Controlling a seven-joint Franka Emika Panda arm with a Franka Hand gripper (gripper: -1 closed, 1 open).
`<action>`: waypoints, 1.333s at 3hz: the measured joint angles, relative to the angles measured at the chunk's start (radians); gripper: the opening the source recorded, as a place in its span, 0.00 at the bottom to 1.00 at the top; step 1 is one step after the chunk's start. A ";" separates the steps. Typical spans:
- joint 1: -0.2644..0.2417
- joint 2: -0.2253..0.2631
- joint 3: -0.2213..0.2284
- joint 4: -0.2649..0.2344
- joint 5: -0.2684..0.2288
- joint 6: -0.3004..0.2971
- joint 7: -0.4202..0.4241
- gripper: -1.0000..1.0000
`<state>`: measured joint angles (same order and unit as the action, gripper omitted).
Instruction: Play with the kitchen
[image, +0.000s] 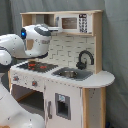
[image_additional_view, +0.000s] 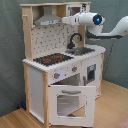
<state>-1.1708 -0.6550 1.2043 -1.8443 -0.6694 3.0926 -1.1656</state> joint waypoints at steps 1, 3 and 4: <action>-0.007 0.051 0.025 0.021 0.000 0.079 -0.010 1.00; 0.080 0.086 -0.078 -0.057 -0.002 0.156 -0.051 1.00; 0.080 0.086 -0.078 -0.057 -0.002 0.156 -0.052 0.00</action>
<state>-1.0903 -0.5694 1.1261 -1.9018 -0.6710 3.2487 -1.2172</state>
